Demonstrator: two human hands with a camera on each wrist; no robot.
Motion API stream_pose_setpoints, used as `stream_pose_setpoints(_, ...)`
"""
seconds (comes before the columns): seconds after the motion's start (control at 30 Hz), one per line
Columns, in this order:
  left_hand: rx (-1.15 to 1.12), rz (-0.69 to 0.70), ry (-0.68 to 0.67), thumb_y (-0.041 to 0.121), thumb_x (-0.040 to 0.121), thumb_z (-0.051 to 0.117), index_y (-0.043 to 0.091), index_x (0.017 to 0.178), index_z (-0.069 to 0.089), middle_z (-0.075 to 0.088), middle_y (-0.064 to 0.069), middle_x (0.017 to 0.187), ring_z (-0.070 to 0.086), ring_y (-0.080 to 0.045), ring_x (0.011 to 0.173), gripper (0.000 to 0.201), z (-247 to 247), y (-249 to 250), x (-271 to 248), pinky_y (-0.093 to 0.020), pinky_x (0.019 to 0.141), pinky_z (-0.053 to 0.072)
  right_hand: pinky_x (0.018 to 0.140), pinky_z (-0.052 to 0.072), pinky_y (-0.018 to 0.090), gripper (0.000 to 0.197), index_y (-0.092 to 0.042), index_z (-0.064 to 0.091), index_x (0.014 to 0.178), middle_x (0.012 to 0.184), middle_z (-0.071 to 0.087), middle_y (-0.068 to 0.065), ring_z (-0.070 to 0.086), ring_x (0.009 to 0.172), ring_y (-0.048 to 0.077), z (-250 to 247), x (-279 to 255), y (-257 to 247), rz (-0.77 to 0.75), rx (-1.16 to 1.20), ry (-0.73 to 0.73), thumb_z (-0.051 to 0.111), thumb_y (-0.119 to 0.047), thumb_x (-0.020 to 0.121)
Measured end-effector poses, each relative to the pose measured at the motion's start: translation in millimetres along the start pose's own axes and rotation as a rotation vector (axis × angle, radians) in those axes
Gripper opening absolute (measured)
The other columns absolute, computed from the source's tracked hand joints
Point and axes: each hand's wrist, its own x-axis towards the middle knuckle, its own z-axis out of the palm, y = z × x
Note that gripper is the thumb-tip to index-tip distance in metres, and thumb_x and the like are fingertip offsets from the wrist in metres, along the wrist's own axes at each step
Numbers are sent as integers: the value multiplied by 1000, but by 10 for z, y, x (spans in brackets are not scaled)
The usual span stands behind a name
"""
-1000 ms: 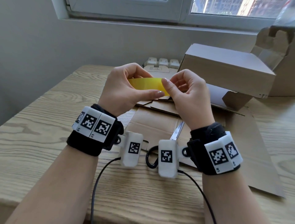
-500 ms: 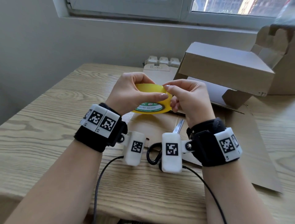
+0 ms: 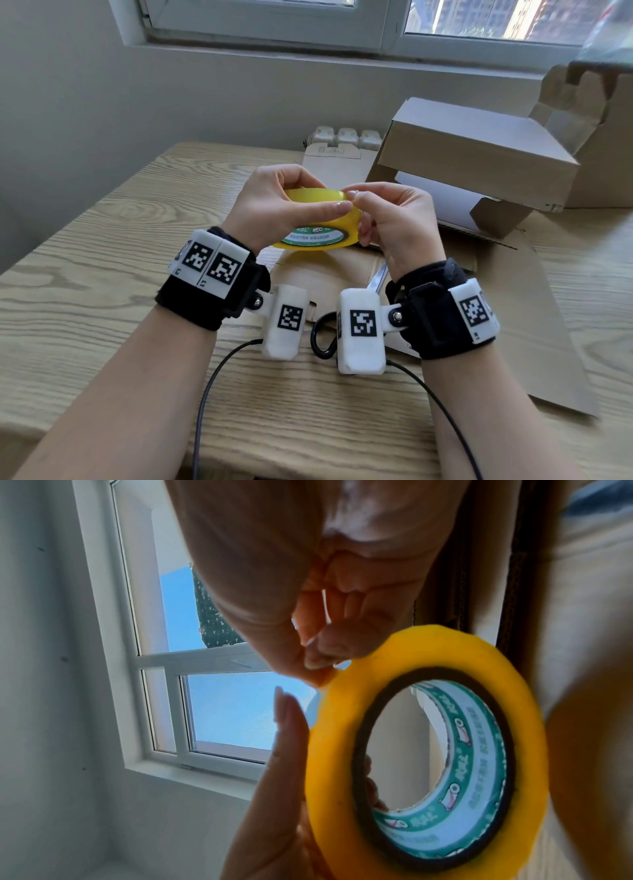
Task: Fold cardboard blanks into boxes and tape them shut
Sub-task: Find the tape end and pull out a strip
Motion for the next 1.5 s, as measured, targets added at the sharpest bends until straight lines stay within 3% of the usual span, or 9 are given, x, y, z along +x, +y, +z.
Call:
stream_pose_setpoints(0.23,-48,-12,-1,47,51,86,17,85,71,71,0,85,69,-13,77,48,-2,-6,-1,-26,67,56,41,44,24,22,-1,72,80,41,50,-1,43,34,14,18,6,22,-16,-13,20,53,8,87)
stream_pose_setpoints(0.4,-68,-14,-14,47,51,86,17,85,71,71,0,85,70,-12,76,48,-27,1,-3,-25,67,56,42,40,24,9,-4,70,81,43,52,-11,41,35,10,31,-15,18,-28,-32,-28,68,-4,89)
stream_pose_setpoints(0.63,-65,-17,-23,47,50,89,19,84,71,71,1,85,71,-14,79,48,-36,-1,-4,-28,69,57,41,39,23,8,-3,72,82,43,53,-4,42,37,12,6,11,45,-20,26,-22,67,-1,88)
stream_pose_setpoints(0.87,-73,-20,-22,46,52,86,18,83,70,71,2,84,70,-10,75,45,-28,22,-15,-21,64,54,42,42,22,5,0,74,87,54,58,5,45,41,13,-12,6,37,-27,34,-44,69,0,86)
stream_pose_setpoints(1.03,-92,-24,-18,45,51,86,18,83,70,71,3,81,70,-9,73,45,-24,19,-16,-21,63,54,43,44,23,5,1,74,88,57,63,3,48,45,16,-12,0,51,-51,10,-38,69,1,87)
stream_pose_setpoints(1.17,-83,-24,-13,44,52,86,17,84,70,71,1,84,70,-10,75,45,-19,13,-12,-22,65,54,42,44,24,9,0,74,86,57,64,1,49,43,15,-4,1,50,-82,-23,-21,66,4,87)
stream_pose_setpoints(1.3,-67,-21,-13,48,50,85,17,86,70,71,1,86,71,-13,79,49,-3,29,-25,-26,68,58,39,44,23,28,-4,73,81,47,59,-2,46,35,14,23,-8,60,-104,-98,50,51,12,85)
stream_pose_setpoints(1.37,-72,-25,-13,45,52,85,16,85,70,71,3,84,70,-9,75,47,-9,36,-27,-21,64,56,41,43,24,30,-2,73,85,45,56,-3,44,36,13,16,-5,56,-76,-82,30,47,13,86)
stream_pose_setpoints(1.5,-89,-30,-12,42,55,85,13,87,69,71,1,83,70,-10,73,46,-41,31,-17,-20,63,54,43,39,18,9,-2,72,89,48,55,-7,47,40,5,8,-18,10,-58,-23,-45,64,-2,92)
